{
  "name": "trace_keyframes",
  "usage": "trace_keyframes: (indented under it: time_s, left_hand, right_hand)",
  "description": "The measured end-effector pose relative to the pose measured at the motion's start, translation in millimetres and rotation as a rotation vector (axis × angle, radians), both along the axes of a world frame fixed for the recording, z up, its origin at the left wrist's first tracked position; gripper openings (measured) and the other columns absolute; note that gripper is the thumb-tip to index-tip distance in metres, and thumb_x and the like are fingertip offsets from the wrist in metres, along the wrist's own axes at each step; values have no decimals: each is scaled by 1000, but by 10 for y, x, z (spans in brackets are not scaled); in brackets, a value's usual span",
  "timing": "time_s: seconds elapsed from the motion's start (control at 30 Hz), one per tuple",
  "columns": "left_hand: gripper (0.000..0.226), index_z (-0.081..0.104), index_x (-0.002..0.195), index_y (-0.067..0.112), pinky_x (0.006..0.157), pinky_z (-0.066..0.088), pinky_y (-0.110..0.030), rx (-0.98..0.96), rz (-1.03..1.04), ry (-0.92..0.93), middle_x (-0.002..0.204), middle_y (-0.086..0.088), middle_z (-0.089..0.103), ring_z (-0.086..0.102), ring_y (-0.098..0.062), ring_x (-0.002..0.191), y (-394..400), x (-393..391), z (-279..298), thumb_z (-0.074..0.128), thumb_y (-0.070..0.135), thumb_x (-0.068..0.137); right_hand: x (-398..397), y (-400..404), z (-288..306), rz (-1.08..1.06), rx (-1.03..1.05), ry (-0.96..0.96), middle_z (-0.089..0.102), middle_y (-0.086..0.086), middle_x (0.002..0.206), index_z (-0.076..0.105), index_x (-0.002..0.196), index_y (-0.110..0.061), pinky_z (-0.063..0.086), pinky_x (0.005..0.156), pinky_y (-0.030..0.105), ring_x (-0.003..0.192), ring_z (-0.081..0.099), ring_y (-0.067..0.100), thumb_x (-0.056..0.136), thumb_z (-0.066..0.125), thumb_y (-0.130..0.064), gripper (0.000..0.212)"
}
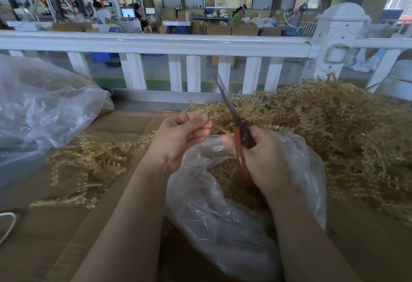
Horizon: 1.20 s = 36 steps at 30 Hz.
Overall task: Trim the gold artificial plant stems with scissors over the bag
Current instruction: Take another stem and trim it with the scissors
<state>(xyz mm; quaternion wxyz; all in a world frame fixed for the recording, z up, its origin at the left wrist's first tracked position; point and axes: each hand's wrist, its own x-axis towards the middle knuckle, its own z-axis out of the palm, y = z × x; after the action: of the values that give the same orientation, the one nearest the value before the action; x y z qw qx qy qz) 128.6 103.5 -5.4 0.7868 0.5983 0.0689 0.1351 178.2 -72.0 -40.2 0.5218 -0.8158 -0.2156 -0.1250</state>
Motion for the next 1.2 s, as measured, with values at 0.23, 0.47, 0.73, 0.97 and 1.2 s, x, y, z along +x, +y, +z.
trace_keyframes:
  time_s: [0.23,0.47,0.73,0.97,1.2]
  left_hand:
    - [7,66,88,4,72,55,-19,33,14,-41,73,-2,70,65,-9,70,-30,2,-12,61,8,93]
    - [13,68,89,5,82,52,-26,86,64,-97,81,-7,69,64,-11,75,-45,25,-21,57,2,95]
    - [14,68,83,12,78,50,-25,164,32,-174,70,2,68,61,-10,69,-65,20,-17,60,6,93]
    - [10,68,85,9,76,51,-23,162,37,-221,69,3,68,61,-10,68,-60,30,-36,60,6,92]
    - [13,70,89,8,74,55,-22,262,80,-248,78,-1,73,65,-13,74,-18,72,-88,60,1,94]
  right_hand:
    - [-18,19,-38,-45,-265,-208,49,-24,70,53,89,-35,40,64,3,81,49,-22,66,42,-91,61]
    - [18,1,-47,-101,-352,-215,53,-21,82,57,97,-32,29,55,10,73,45,-1,70,50,-86,60]
    - [-31,1,-40,-124,-333,-230,44,-18,56,35,65,-37,27,48,15,54,41,-6,69,48,-88,52]
    - [-34,2,-50,-108,-309,-242,45,-19,55,41,66,-38,26,50,13,54,42,-7,67,45,-88,51]
    - [-32,6,-34,-124,-321,-263,37,-23,54,35,65,-39,23,49,14,53,35,-10,70,53,-85,49]
